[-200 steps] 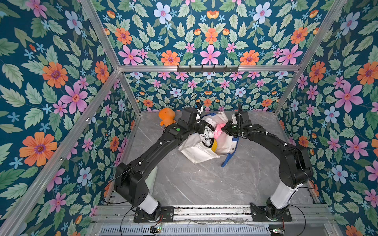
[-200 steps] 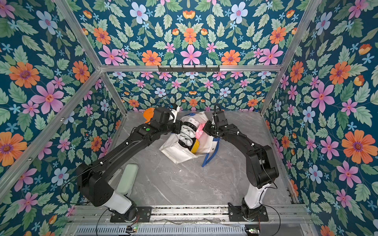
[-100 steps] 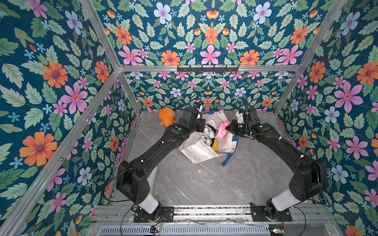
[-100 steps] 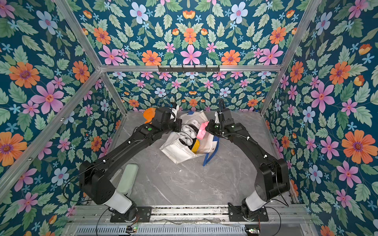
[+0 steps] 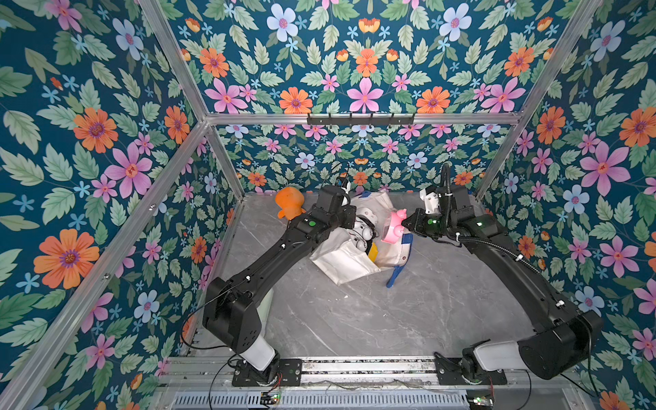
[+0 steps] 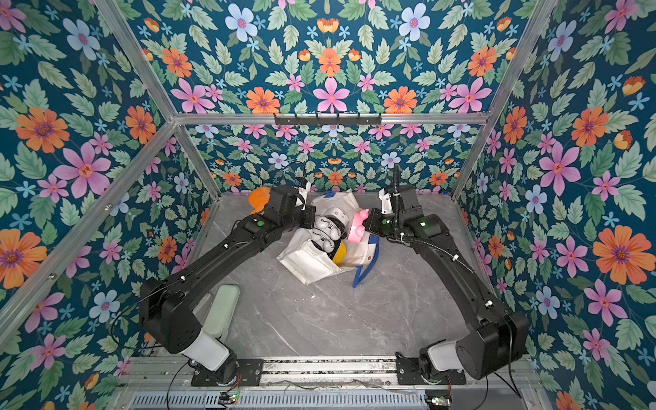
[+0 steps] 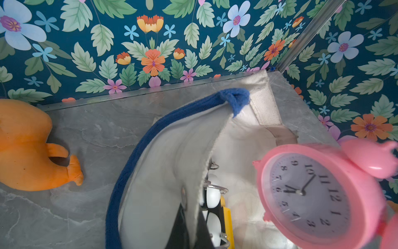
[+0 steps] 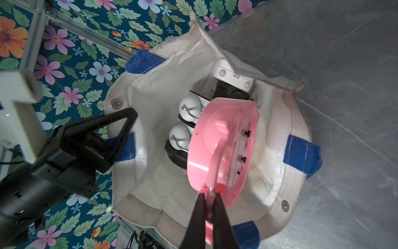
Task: Take the alarm clock out of the canvas bag
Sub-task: Place the alarm at the center of the board.
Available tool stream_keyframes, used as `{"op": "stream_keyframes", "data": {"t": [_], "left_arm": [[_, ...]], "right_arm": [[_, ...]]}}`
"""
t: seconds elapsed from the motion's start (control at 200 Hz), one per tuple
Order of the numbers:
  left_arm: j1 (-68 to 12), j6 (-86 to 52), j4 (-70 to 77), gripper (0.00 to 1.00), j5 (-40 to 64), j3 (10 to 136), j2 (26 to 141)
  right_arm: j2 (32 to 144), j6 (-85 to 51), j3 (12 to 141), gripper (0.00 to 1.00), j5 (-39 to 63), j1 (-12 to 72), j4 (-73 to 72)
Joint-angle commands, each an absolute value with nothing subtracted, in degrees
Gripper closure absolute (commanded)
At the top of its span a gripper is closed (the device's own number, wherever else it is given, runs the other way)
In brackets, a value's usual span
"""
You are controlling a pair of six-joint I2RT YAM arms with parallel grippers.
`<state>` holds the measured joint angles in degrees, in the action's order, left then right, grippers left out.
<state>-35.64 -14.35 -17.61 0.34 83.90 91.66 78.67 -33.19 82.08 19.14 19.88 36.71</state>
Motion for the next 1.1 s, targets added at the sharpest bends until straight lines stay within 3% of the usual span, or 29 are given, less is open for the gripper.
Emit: {"op": "stream_keyframes", "data": {"t": [0.0,0.655,1.095], "left_arm": [[-35.6,-13.0,-14.0,1.0,1.2,84.0,91.5],[-35.4,-12.8,-14.8,1.0,1.6,83.2,90.3],[-35.4,-12.9,-14.9,1.0,0.8,81.7,88.9]], "right_arm": [[76.7,-31.1,83.2,1.0,19.9,19.0,39.0],[80.1,-30.3,83.3,1.0,24.6,0.8,41.0],[90.6,-32.9,79.9,1.0,26.4,-1.8,30.2]]}}
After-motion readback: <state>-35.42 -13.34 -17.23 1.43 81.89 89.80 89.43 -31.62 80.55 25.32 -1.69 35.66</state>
